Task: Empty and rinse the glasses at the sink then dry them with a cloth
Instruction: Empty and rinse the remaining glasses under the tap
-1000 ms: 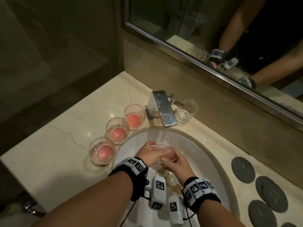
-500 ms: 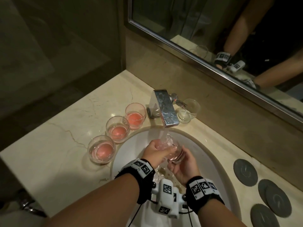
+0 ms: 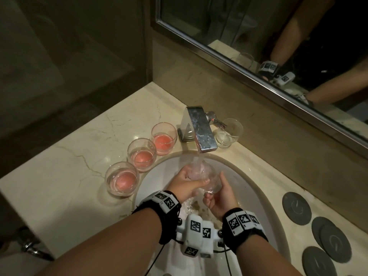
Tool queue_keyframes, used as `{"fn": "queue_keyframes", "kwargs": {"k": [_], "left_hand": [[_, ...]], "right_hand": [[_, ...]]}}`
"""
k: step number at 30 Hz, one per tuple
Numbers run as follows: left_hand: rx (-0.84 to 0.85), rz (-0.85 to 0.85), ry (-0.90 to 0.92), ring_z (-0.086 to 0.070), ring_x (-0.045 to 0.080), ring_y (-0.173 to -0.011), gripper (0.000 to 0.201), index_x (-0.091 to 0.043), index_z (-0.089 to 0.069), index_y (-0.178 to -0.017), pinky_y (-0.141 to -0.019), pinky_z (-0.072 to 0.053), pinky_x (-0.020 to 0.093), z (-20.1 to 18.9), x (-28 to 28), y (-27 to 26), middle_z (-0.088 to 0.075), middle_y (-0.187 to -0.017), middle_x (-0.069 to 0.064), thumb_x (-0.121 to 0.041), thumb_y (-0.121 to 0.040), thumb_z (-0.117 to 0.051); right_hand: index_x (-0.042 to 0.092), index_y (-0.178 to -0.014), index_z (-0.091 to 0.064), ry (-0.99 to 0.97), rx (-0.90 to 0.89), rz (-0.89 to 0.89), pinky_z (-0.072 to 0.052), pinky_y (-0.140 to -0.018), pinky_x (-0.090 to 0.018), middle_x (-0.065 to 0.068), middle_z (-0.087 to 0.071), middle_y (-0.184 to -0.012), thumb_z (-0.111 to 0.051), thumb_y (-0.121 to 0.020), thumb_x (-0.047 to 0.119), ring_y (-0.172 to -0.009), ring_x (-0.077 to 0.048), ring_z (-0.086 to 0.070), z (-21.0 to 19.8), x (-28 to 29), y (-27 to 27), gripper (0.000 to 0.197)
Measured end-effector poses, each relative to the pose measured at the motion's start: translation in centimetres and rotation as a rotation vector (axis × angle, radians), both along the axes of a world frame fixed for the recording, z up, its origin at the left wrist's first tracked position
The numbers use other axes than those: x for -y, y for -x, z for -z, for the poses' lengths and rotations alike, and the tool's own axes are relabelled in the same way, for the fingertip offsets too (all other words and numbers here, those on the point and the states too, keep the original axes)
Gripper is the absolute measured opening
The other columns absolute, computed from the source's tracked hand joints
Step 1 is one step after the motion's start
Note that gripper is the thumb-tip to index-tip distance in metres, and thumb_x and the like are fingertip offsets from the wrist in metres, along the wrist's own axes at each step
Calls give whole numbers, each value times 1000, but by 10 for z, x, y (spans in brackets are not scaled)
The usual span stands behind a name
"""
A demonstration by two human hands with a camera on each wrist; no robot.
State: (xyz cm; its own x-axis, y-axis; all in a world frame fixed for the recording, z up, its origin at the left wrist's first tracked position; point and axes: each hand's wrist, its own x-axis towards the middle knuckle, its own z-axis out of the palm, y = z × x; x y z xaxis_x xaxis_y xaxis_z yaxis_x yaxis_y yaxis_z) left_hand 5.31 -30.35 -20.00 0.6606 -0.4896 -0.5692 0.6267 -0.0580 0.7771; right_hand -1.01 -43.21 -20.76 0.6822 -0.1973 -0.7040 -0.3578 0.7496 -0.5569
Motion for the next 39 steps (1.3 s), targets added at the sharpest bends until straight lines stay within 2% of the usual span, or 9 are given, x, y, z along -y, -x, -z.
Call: {"fn": "queue_keyframes", "kwargs": {"k": [4,9,13,16,21,24,31,36,39], "left_hand": [[6,-33,-7,-69,24,-99,81,-30,-56,-121,-76,-58,34,4,0,-3,-63,-126,7,-36,-49,-93],[1,-50,45,-65,22,-105,56,-38,-57,-114,-73,-52,28,7,-5,-6,-57,-127,-5,-23,-70,-87],[8,-48,49,-64,23,-105,58,-31,-56,-120,-71,-54,29,5,-4,-8,-57,-126,0,-7,-74,-82],[53,-21,29,-64,20,-99,52,-30,-56,-114,-70,-53,27,3,-4,-6,-59,-122,0,-13,-74,-83],[91,-8,2,-67,21,-97,70,-28,-52,-126,-78,-57,31,1,1,-6,-62,-118,0,-19,-67,-88],[84,-23,-42,-68,22,-96,69,-27,-52,-117,-84,-58,37,-2,2,-6,-63,-118,1,-27,-60,-92],[87,-1,6,-65,16,-91,59,-18,-51,-124,-74,-55,26,-6,0,-6,-63,-114,0,-12,-75,-83],[48,-34,-18,-69,24,-101,77,-31,-53,-125,-85,-59,38,-2,-1,-8,-59,-125,3,-38,-58,-91],[33,-19,16,-66,22,-103,63,-32,-53,-126,-77,-58,32,-1,0,-8,-59,-124,0,-18,-73,-85]], "right_hand": [[-3,-106,-64,-85,40,3,-54,-42,-25,-22,-65,-86,-37,-99,44,-52,-24,-65,-4,-5,0,55],[5,-106,-66,-28,14,4,-47,-39,-18,-6,-59,-68,-45,-92,55,-40,-10,-52,3,-5,-3,56],[2,-113,-62,-58,27,4,-54,-46,-24,-16,-64,-80,-35,-99,50,-48,-17,-60,-3,-5,-5,57],[1,-108,-60,-56,27,9,-52,-44,-23,-11,-63,-72,-46,-89,41,-46,-15,-57,-7,-6,-6,46],[5,-116,-65,-2,-11,-24,-49,-41,-22,-10,-66,-83,-38,-90,68,-45,-13,-55,-2,-5,-5,73],[-2,-116,-60,-85,106,16,-56,-45,-29,-21,-67,-94,-35,-99,45,-64,-27,-69,-14,-7,-6,56],[1,-106,-65,16,14,-39,-49,-38,-21,-14,-62,-77,-41,-91,60,-48,-16,-58,-7,-5,-4,65],[7,-102,-63,9,54,39,-46,-38,-20,-5,-60,-67,-54,-82,42,-41,-11,-53,-13,-6,-7,41],[9,-104,-67,38,12,3,-43,-36,-20,-1,-60,-61,-47,-90,58,-36,-8,-46,-13,-8,-7,55]]}}
